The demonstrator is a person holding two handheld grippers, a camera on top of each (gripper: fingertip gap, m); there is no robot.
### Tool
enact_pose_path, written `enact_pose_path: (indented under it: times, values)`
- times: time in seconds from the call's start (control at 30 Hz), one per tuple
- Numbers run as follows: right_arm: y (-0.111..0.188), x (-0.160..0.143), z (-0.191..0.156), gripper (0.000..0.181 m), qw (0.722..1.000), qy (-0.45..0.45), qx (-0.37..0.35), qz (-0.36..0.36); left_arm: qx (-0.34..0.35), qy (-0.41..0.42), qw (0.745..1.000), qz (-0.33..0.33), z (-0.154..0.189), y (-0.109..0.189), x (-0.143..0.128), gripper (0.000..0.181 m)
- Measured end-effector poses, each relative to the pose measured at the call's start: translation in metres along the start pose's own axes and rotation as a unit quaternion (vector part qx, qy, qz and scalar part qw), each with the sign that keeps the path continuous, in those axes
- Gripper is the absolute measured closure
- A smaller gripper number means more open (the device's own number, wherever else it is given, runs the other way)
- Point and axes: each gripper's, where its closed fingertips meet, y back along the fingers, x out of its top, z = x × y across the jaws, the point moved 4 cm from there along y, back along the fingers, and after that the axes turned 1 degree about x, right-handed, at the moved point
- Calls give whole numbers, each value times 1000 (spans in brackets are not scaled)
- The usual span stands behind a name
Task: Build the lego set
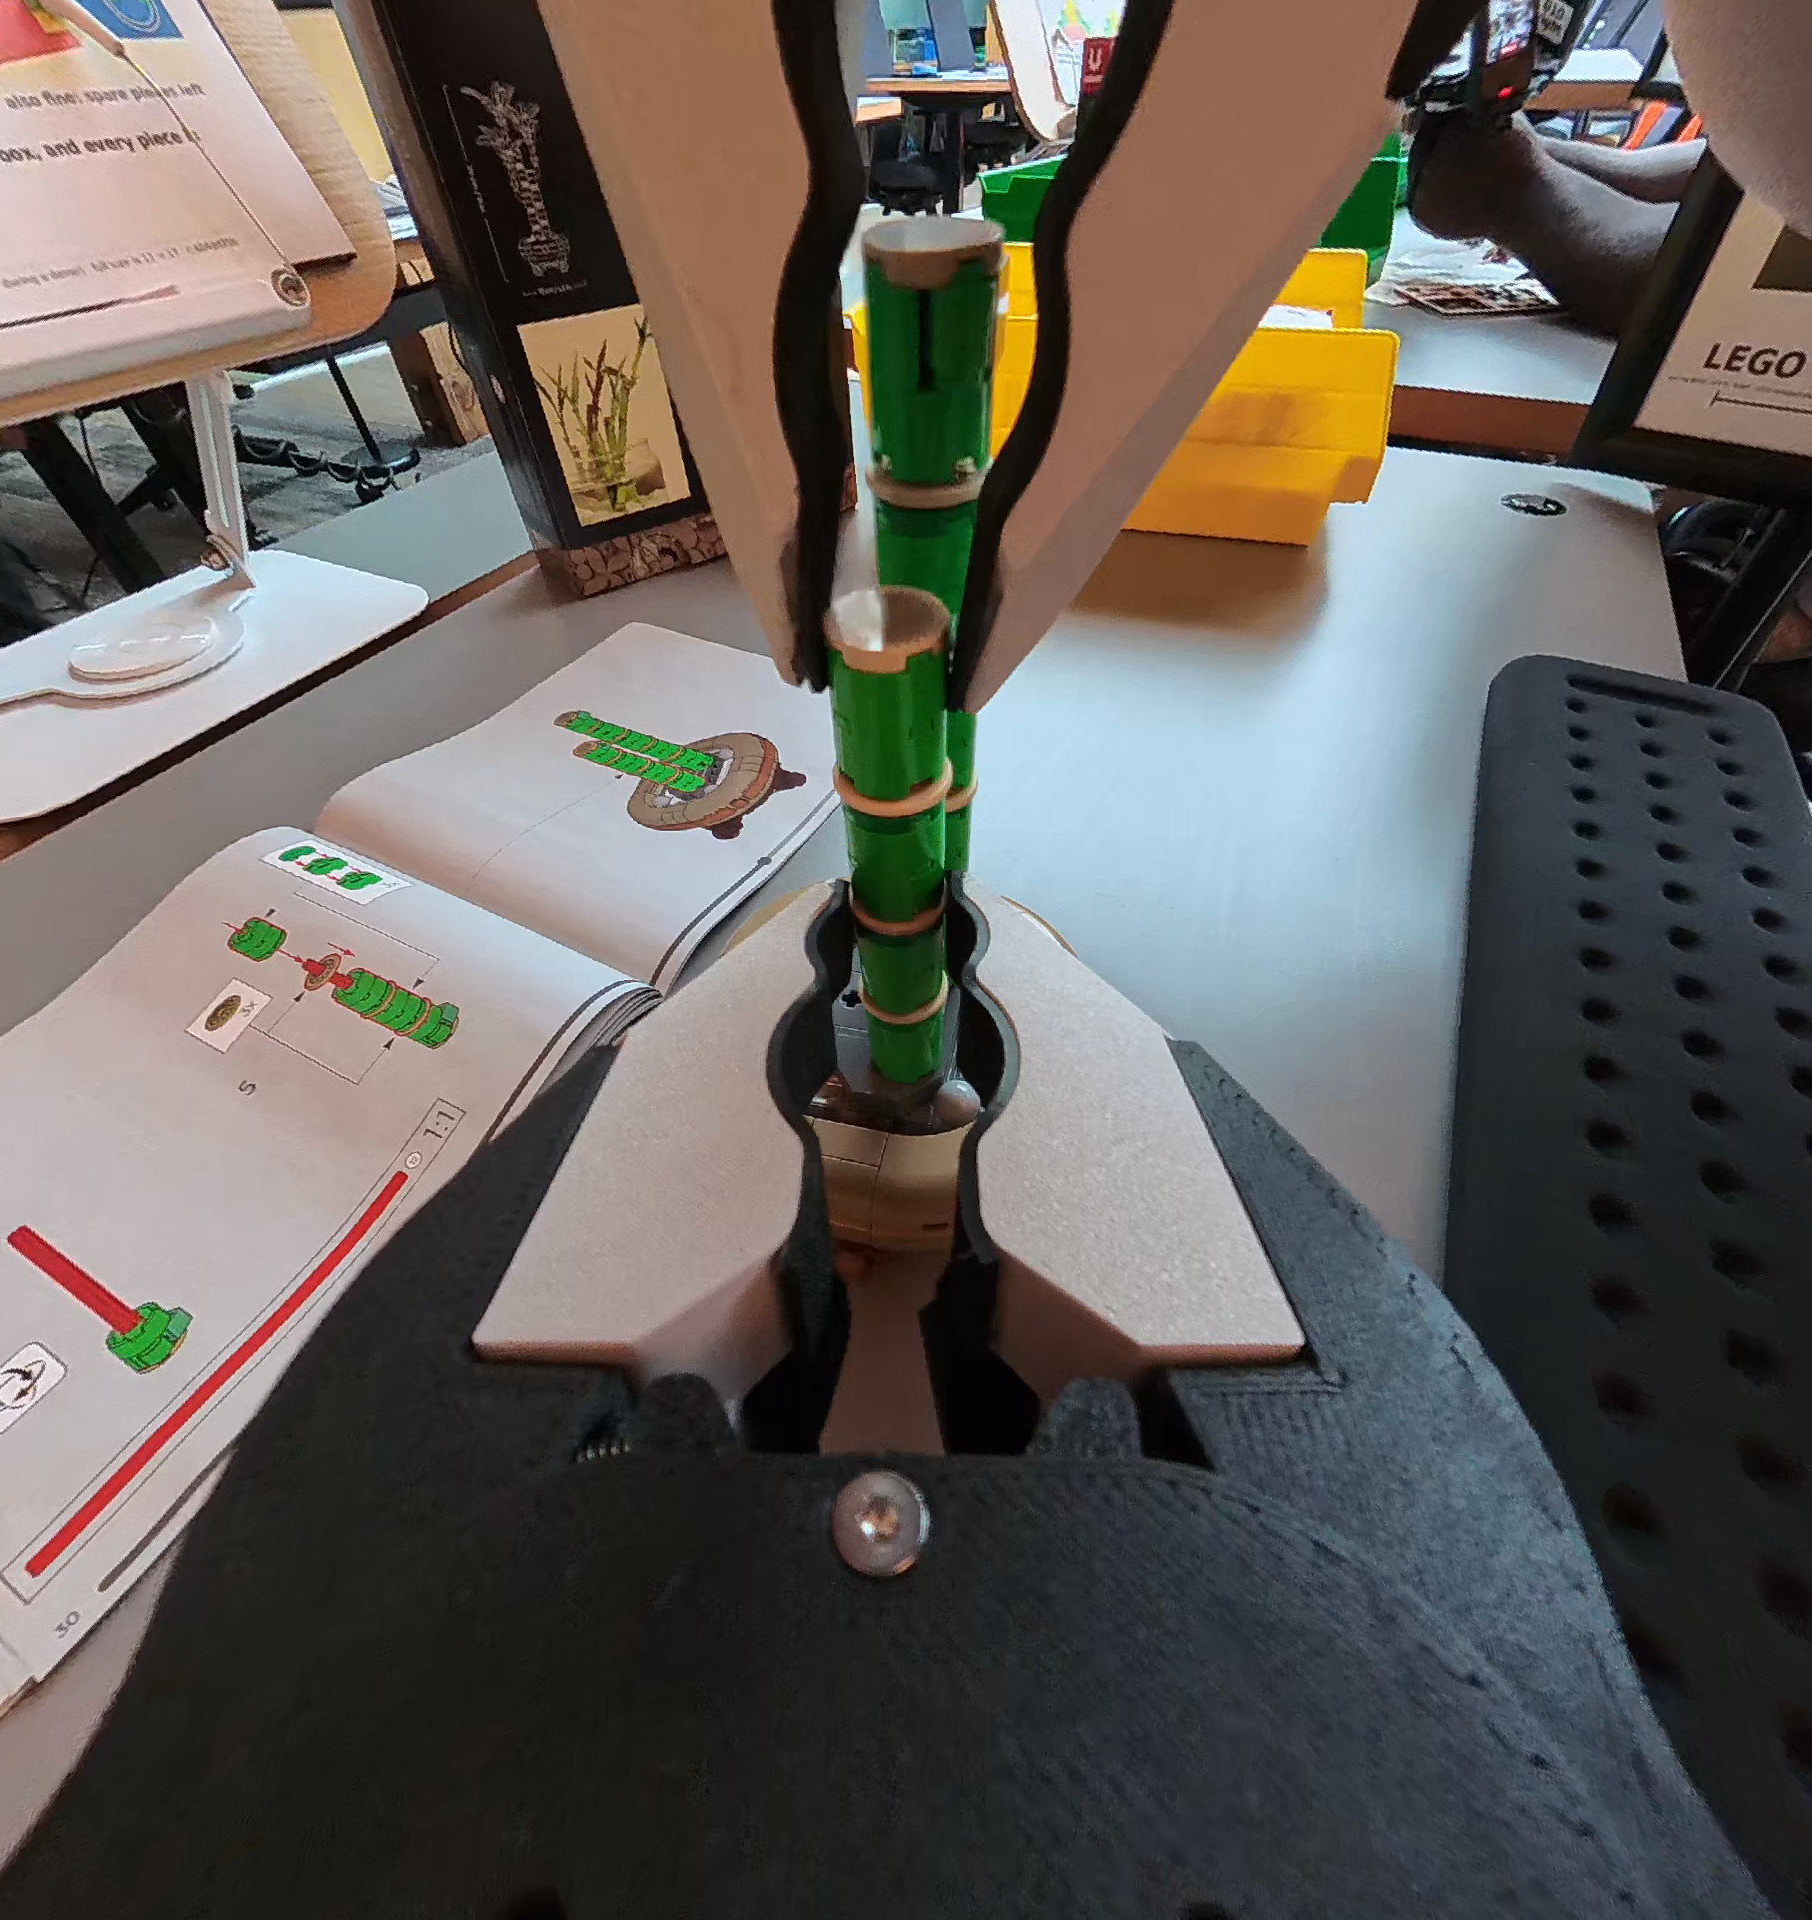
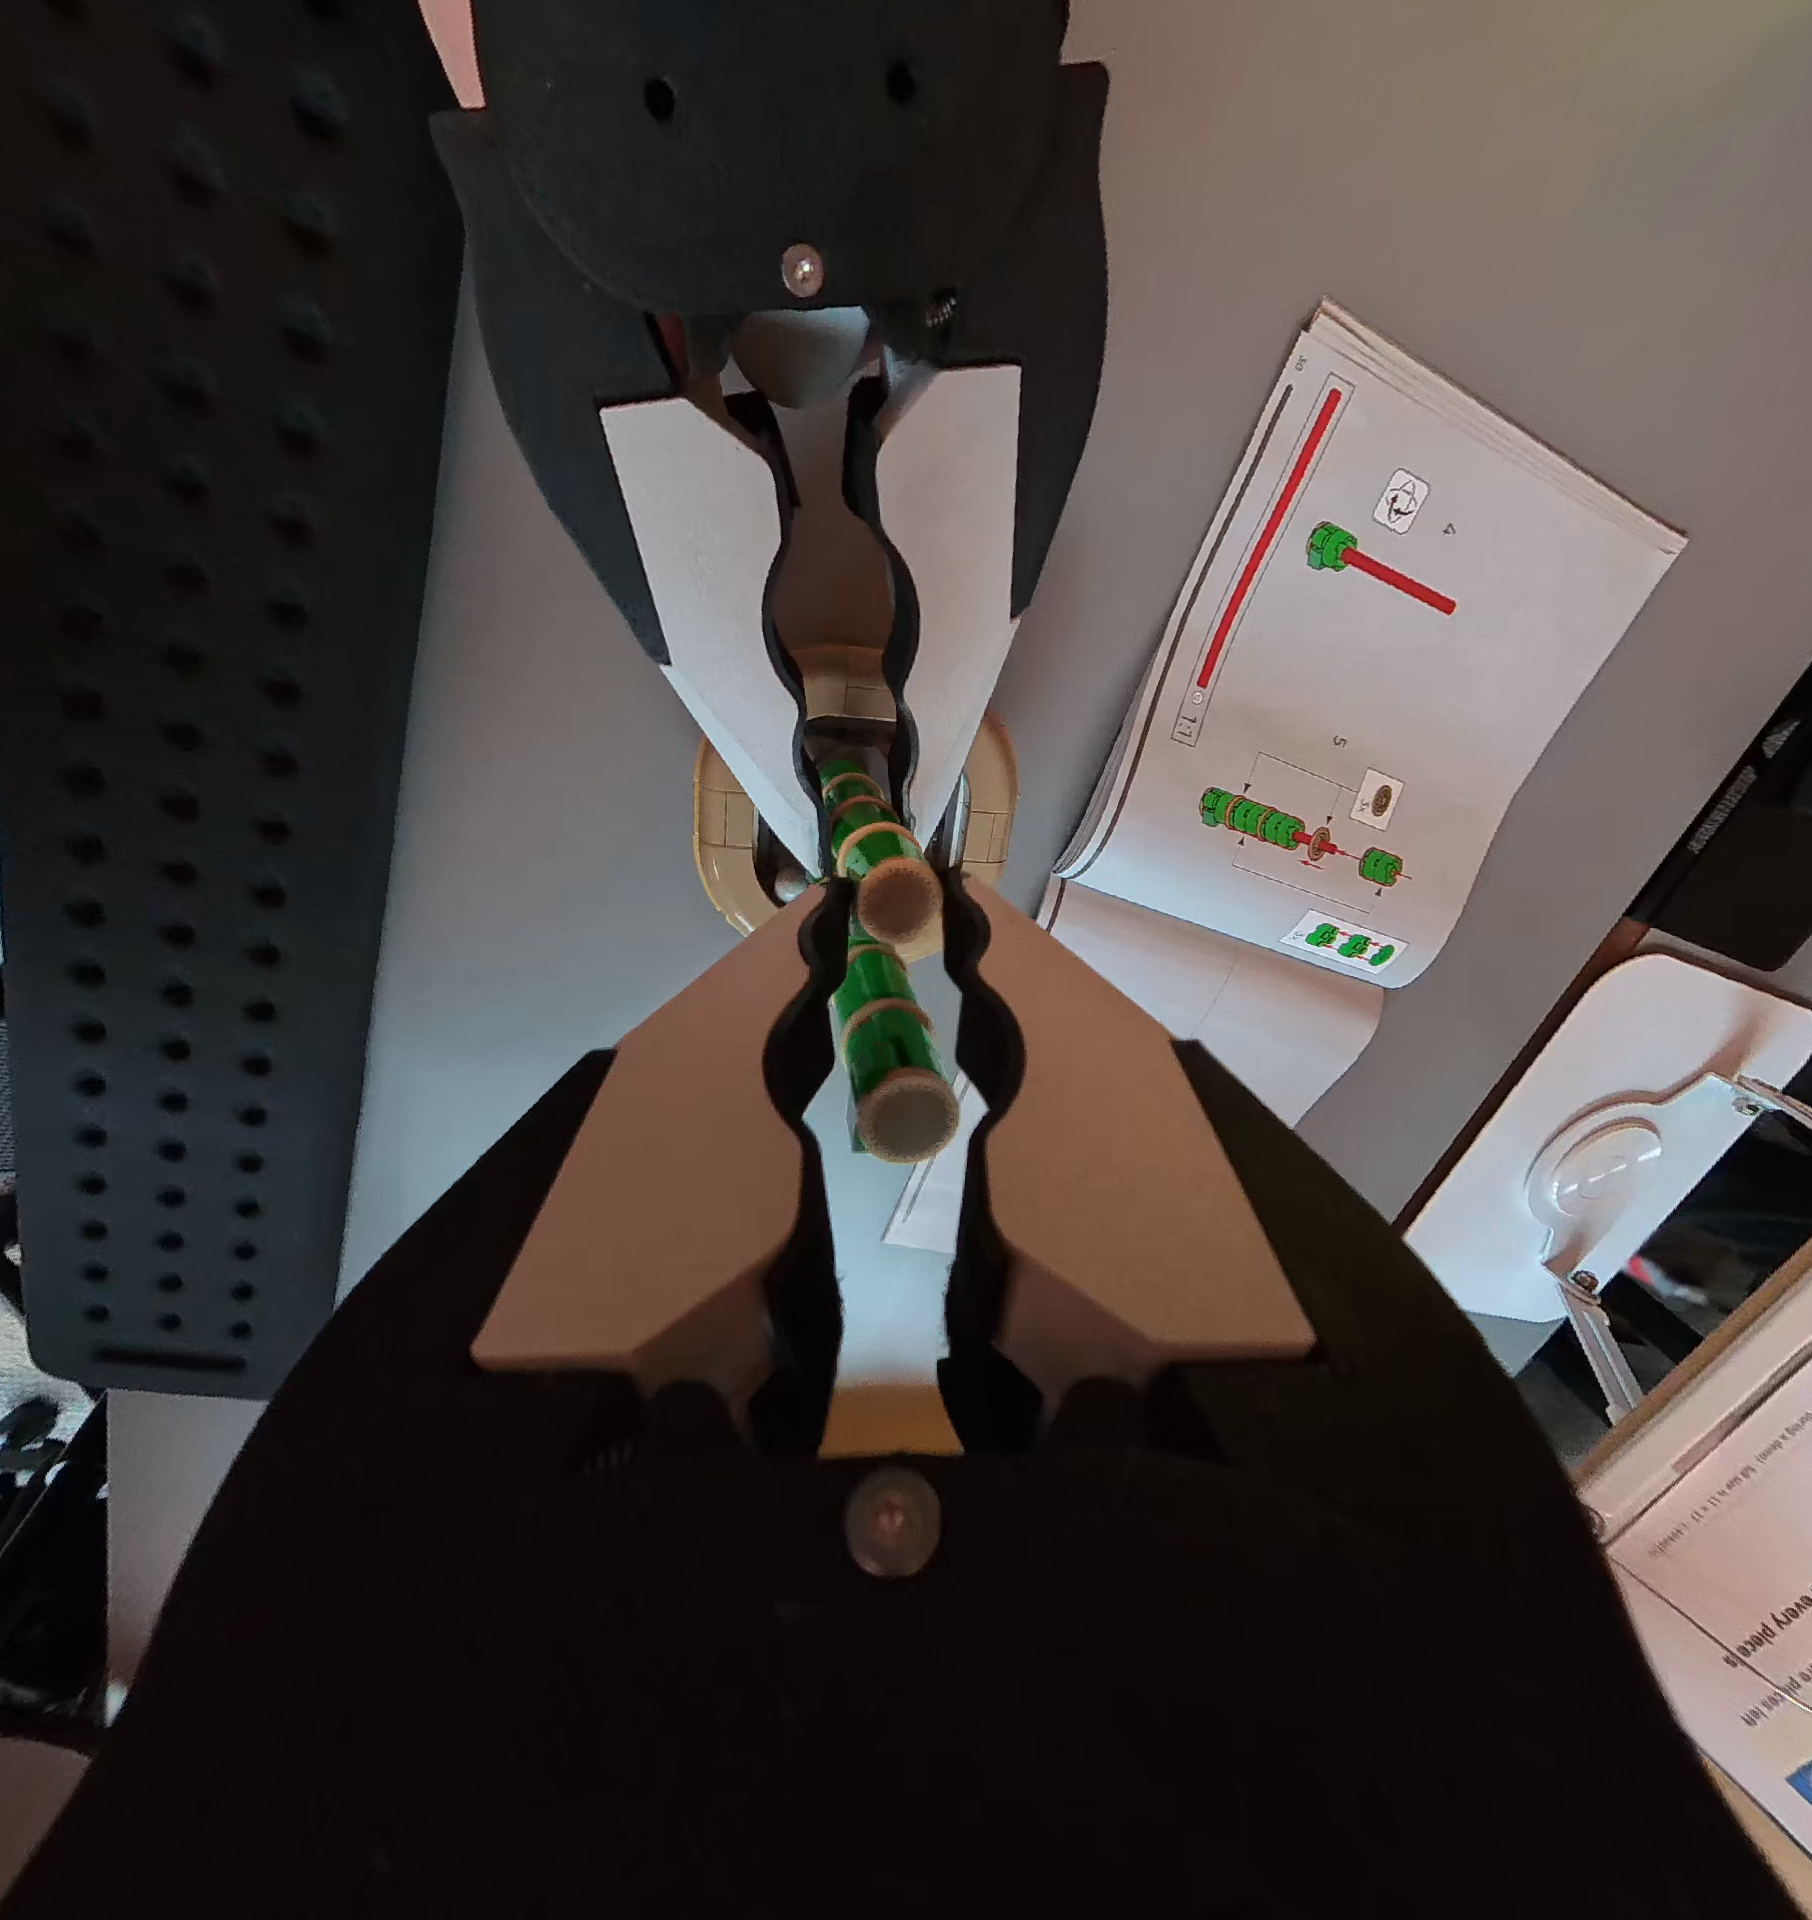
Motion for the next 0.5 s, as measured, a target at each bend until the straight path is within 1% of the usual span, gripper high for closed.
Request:
enact_pose_path:
  times: [0.03, 0.1, 0.17, 0.2, 0.27, 0.33, 0.37, 0.4, 0.43, 0.47, 0.5]
  values:
    - [-1, 0, 0, 163, 1000, 2, -2, 5, 1, 1, 1000, 0, 0, 0, 0, 165]
    - [-4, -1, 1, 159, 1000, 13, -13, 13, 1, 6, 1000, 2, 0, 0, 0, 165]
    - [1, 3, 2, 151, 998, 18, -29, 45, -1, 8, 1000, 5, 0, 0, 1, 165]
    - [8, 7, 2, 147, 996, 16, -36, 75, 0, 7, 1000, 7, 0, 0, 1, 165]
    - [32, 16, 1, 138, 985, 7, -59, 161, -2, 6, 1000, 4, 1, 0, -1, 162]
    - [63, 18, -8, 135, 960, 5, -87, 267, 1, 8, 1000, 2, 1, 2, -1, 145]
    - [77, 12, -13, 135, 942, 5, -109, 318, 4, 8, 1000, 3, 1, 5, 0, 138]
    - [86, 1, -18, 137, 923, -1, -134, 362, 6, 5, 1000, 8, 1, 9, 2, 138]
    - [89, -16, -23, 143, 906, -11, -151, 395, 9, 0, 1000, 14, 1, 13, 3, 140]
    - [84, -35, -28, 152, 894, -24, -156, 419, 13, -4, 1000, 14, 1, 17, 2, 144]
    - [71, -54, -32, 163, 889, -40, -140, 433, 16, -10, 1000, 6, 0, 20, -1, 147]
